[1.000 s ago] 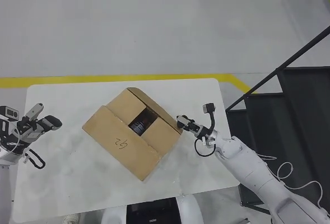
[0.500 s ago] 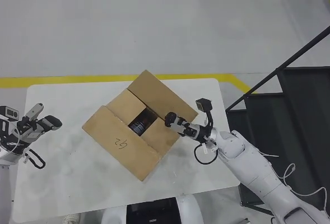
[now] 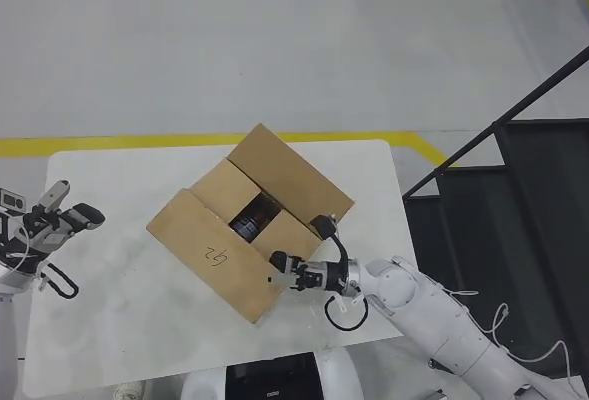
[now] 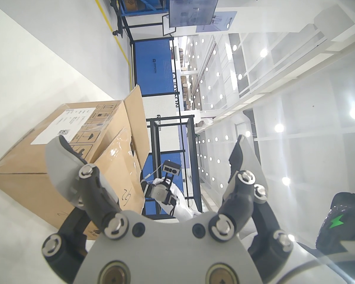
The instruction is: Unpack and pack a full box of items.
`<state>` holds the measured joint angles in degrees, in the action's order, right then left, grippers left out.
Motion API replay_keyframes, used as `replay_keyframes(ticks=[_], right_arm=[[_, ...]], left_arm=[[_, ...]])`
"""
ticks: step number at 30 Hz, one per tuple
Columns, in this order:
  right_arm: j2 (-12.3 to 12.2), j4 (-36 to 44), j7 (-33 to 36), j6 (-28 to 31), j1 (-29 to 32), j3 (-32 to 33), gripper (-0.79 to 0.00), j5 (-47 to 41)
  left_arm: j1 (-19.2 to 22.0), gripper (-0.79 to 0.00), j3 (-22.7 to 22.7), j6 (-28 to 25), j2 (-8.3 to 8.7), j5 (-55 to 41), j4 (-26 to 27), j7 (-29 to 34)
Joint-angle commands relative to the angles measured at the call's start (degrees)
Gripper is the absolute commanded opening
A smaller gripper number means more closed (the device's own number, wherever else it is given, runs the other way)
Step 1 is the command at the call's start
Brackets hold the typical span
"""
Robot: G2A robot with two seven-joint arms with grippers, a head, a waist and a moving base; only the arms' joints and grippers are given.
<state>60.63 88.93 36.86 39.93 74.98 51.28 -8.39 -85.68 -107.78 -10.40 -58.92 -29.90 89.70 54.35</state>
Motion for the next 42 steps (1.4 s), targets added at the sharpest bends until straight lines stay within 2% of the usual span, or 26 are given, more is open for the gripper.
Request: replay_keyframes(ticks=[1, 7, 14, 22, 25, 29, 33, 37, 42], right_arm=[[0.23, 0.89, 0.76, 0.84, -0.16, -0.82, 0.0, -1.61], [0.66, 5.75, 3.08, 1.34, -0.81, -2.48, 0.0, -3.34], [1.86, 9.33, 6.4, 1.21, -1.6, -8.12, 0.0, -2.98], [3.73, 5.92, 7.2, -1.8, -3.96, -14.02, 0.0, 2.01], [4.5, 4.35, 7.02, -2.12, -4.5, -16.15, 0.0, 3.32], [5.25, 2.93, 5.64, -2.29, -5.24, -17.35, 0.0, 4.5], [5.71, 2.11, 4.3, -2.6, -5.91, -17.58, 0.0, 5.59], [5.9, 1.45, 3.64, -2.64, -6.09, -17.47, 0.0, 6.12], [5.9, 1.25, 2.21, -1.97, -6.08, -16.35, 0.0, 5.48]], left_arm=[[-0.11, 0.0, -0.59, -0.1, 0.05, -0.53, 0.08, -0.3], [-0.48, 0.0, -1.33, -0.01, 0.15, -1.96, 0.66, -0.52], [-0.62, 0.0, -2.12, -0.04, 0.27, -3.67, 1.61, -0.13], [-1.05, 0.0, -3.18, -0.21, 0.38, -7.41, 3.27, 2.12], [-1.58, 0.0, -3.37, 1.28, 0.56, -8.41, 4.24, 5.15], [-1.95, 0.0, -1.35, 6.65, 1.49, -1.62, 5.17, 14.17], [-1.11, 0.0, 2.0, 10.43, 2.31, 4.91, 3.28, 21.32], [-0.99, 0.0, 3.22, 11.59, 2.9, 9.17, 1.16, 23.92], [-1.0, 0.0, 4.56, 10.2, 3.54, 16.64, -0.25, 23.3]])
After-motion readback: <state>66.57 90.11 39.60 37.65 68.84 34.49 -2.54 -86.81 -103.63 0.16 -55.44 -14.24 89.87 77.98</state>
